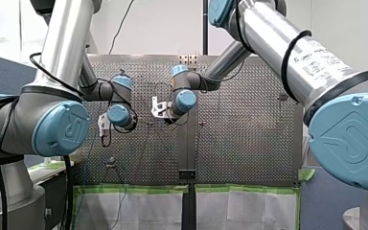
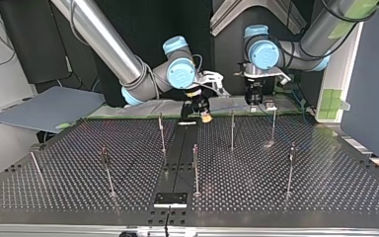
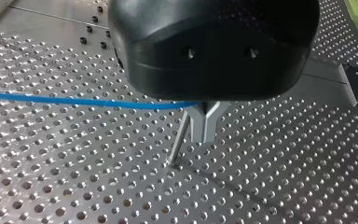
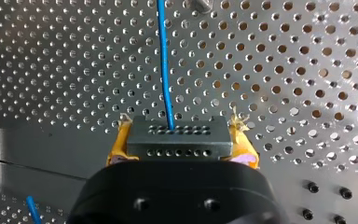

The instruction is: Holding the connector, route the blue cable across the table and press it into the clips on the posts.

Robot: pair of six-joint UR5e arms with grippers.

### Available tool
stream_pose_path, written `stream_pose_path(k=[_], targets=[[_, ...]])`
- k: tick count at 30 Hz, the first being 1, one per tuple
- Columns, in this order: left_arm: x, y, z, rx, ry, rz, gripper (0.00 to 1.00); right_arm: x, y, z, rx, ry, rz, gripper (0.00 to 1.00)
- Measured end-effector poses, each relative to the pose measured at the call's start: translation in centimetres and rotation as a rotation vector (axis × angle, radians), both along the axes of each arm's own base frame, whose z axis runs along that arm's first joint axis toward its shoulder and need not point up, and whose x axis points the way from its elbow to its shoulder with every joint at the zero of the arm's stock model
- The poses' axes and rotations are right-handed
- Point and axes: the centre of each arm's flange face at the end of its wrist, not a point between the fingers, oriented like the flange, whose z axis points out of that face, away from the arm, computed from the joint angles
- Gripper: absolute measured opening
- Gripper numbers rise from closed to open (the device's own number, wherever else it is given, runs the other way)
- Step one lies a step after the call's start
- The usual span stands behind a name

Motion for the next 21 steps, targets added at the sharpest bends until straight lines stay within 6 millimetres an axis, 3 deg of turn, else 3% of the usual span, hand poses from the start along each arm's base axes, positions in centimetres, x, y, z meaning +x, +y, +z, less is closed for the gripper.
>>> stream_pose_path(k=[6, 14, 21], targets=[[1.0, -0.4, -1.5, -0.005, 0.004, -0.017, 0.0, -0.1, -0.3, -0.3, 0.003, -0.001, -0.003, 0.0], [2.3, -0.3, -2.7, -0.02, 0.001, -0.022, 0.0, -0.6, -1.6, -3.1, 0.023, 0.02, -0.018, 0.0], [4.1, -0.4, -3.5, -0.026, -0.003, -0.021, 0.0, -1.0, -2.9, -3.2, 0.01, 0.005, -0.034, 0.0]])
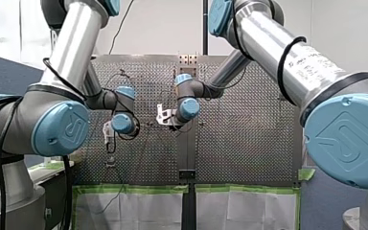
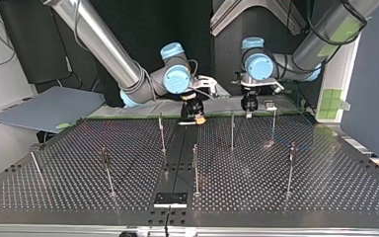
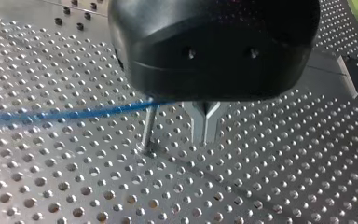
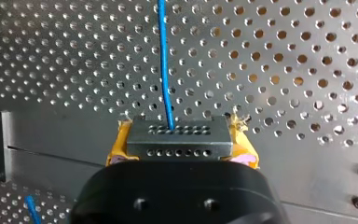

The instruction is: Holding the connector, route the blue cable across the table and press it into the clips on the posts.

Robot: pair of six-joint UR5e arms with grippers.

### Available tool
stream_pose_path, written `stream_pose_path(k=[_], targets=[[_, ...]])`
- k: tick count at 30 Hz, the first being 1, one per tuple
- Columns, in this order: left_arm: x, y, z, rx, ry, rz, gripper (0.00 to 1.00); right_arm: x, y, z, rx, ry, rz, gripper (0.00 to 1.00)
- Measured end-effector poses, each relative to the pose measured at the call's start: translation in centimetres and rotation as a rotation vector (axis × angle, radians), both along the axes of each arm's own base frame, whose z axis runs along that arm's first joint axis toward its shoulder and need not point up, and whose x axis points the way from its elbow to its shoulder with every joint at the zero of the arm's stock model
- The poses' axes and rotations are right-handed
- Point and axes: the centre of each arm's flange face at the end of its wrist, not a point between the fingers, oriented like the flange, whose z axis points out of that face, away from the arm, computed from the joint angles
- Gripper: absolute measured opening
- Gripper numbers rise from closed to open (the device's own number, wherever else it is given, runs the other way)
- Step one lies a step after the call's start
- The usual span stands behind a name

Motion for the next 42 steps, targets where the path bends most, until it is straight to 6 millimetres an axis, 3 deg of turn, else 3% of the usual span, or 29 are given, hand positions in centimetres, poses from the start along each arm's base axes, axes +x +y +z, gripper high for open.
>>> stream_pose_path(k=[16, 33, 34, 35, 37, 38, 39, 40, 42], targets=[[4.6, 0.8, 2.8, -0.024, -0.068, 0.014, 0.0, -0.2, -2.9, 2.2, -0.04, -0.047, -0.019, 0.0], [5.7, 2.3, 3.5, -0.031, -0.08, 0.018, 0.0, -1.6, -5.4, 2.7, -0.048, -0.056, -0.05, 0.0], [5.8, 2.3, 3.5, -0.032, -0.08, 0.018, 0.07, -1.6, -5.4, 2.8, -0.048, -0.056, -0.051, 0.0], [5.8, 2.3, 3.5, -0.035, -0.081, 0.018, 0.07, -1.6, -5.5, 2.7, -0.048, -0.056, -0.051, 0.0], [5.8, 2.2, 3.5, -0.044, -0.085, 0.016, 0.38, -1.6, -5.5, 2.8, -0.049, -0.056, -0.051, 0.0], [5.8, 2.1, 3.5, -0.049, -0.086, 0.016, 0.38, -1.6, -5.5, 2.7, -0.048, -0.056, -0.051, 0.0], [5.7, 2.0, 3.5, -0.055, -0.086, 0.015, 0.51, -1.6, -5.5, 2.7, -0.048, -0.056, -0.051, 0.0], [5.7, 2.0, 3.5, -0.062, -0.086, 0.015, 0.58, -1.7, -5.5, 2.7, -0.048, -0.056, -0.052, 0.0], [5.7, 1.9, 3.5, -0.075, -0.083, 0.015, 0.58, -1.7, -5.5, 2.7, -0.047, -0.055, -0.051, 0.0]])
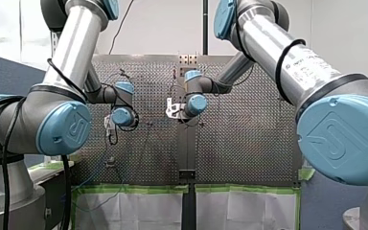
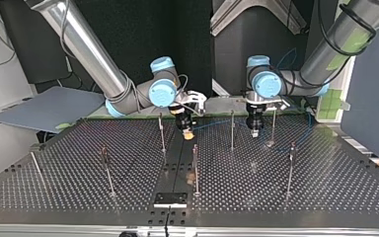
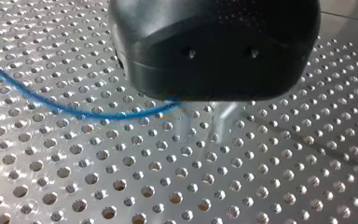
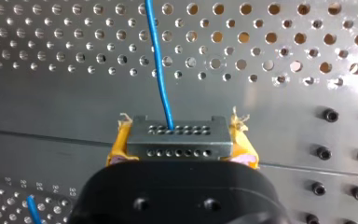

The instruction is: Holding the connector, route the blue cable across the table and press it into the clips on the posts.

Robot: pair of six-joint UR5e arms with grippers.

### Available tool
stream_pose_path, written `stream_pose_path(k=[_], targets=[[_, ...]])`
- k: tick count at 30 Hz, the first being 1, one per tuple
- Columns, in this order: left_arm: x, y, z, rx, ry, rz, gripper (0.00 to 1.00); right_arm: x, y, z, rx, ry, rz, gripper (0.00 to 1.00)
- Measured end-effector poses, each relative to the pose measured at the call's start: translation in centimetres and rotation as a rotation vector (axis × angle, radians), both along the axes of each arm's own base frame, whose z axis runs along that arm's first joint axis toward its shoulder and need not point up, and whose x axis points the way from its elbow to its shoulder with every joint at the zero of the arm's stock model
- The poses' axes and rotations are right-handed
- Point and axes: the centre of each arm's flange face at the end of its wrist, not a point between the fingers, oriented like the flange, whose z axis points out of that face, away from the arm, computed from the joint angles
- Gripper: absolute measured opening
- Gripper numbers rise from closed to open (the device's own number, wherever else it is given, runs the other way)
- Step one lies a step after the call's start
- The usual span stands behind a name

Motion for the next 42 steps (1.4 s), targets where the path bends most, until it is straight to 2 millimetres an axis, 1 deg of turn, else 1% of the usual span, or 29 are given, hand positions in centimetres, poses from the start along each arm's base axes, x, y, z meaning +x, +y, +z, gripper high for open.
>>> stream_pose_path(k=[2, 3, 4, 12, 16, 23, 27, 35, 39, 42], targets=[[-0.1, 0.0, 0.0, -0.013, 0.003, 0.0, 0.58, 0.0, 0.0, 0.0, 0.001, 0.0, 0.0, 0.0], [-0.1, 0.0, -0.1, -0.016, 0.003, 0.001, 0.69, 0.0, 0.0, 0.0, 0.001, 0.0, 0.0, 0.0], [-0.1, 0.0, -0.1, -0.02, 0.004, 0.001, 1.0, 0.0, 0.0, 0.0, 0.001, 0.0, 0.0, 0.0], [-0.9, -0.1, 0.1, -0.011, 0.041, 0.031, 1.0, -0.1, 0.0, -0.1, 0.005, 0.003, 0.001, 0.0], [-2.4, -0.1, 0.7, 0.019, 0.072, 0.047, 1.0, -0.1, 0.1, -0.1, 0.007, 0.004, 0.001, 0.0], [-5.3, -0.8, 1.5, 0.038, 0.122, 0.033, 1.0, 0.1, 0.4, -0.1, 0.015, 0.001, 0.004, 0.0], [-6.8, -2.0, 2.3, 0.049, 0.138, 0.008, 1.0, 0.3, 0.6, -0.2, 0.019, -0.001, 0.006, 0.0], [-9.4, -4.8, 4.9, 0.051, 0.145, -0.045, 1.0, 0.2, 0.8, -0.2, 0.027, 0.003, 0.008, 0.0], [-10.6, -6.0, 5.1, 0.06, 0.168, -0.056, 1.0, 0.1, 0.8, -0.3, 0.035, 0.01, 0.006, 0.0], [-11.8, -7.0, 4.7, 0.067, 0.199, -0.078, 1.0, -0.2, 0.6, -0.3, 0.042, 0.017, 0.002, 0.0]])
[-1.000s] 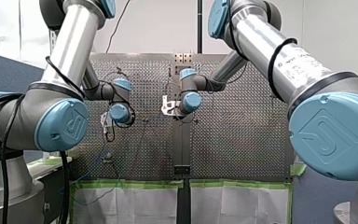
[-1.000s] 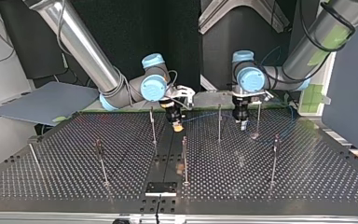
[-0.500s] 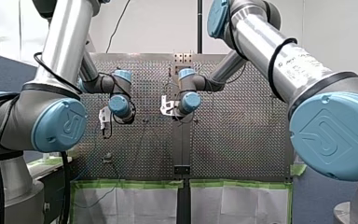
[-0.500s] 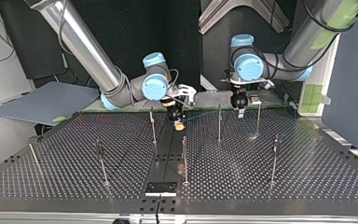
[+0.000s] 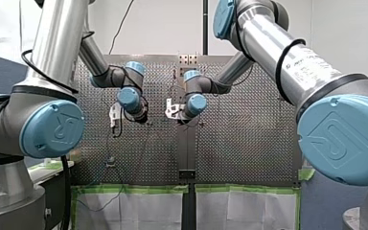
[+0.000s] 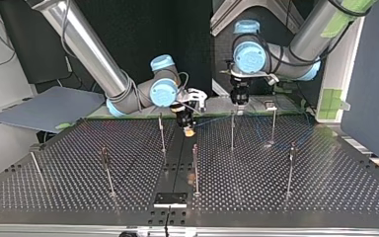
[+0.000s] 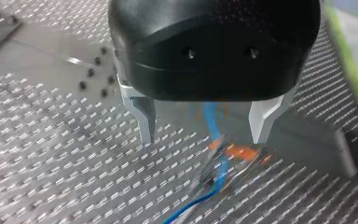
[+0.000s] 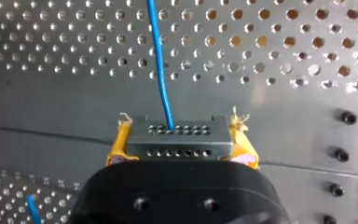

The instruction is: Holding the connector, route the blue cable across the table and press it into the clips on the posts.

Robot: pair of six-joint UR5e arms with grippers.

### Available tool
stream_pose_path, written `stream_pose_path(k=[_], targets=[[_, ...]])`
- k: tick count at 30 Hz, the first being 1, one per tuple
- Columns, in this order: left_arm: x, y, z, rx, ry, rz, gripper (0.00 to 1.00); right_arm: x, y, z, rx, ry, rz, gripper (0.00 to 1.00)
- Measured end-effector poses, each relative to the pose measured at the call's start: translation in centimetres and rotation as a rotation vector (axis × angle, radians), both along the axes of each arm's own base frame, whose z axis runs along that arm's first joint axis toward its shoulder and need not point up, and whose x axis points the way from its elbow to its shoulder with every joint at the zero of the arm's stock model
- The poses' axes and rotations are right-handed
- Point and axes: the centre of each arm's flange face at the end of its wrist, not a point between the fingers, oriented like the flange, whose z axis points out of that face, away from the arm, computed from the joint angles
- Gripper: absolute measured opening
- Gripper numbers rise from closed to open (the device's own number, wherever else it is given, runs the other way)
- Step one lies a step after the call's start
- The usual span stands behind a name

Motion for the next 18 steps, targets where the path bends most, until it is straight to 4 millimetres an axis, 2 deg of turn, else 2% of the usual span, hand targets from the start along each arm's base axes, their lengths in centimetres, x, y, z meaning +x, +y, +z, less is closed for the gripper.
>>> stream_pose_path(k=[4, 9, 15, 18], targets=[[-1.8, -1.2, -0.9, 0.002, 0.048, -0.043, 1.0, -0.3, -0.3, 0.0, 0.004, 0.005, -0.006, 0.0], [-2.5, -2.3, -1.3, -0.035, 0.044, -0.083, 1.0, -0.6, -0.6, 0.0, 0.005, 0.006, -0.01, 0.0], [-1.5, -3.6, -1.4, -0.081, 0.005, -0.107, 1.0, -0.7, -0.5, 0.5, 0.004, 0.014, -0.009, 0.0], [-0.5, -4.1, -1.5, -0.089, -0.016, -0.104, 1.0, -0.9, -0.3, 1.7, -0.002, 0.01, -0.009, 0.0]])
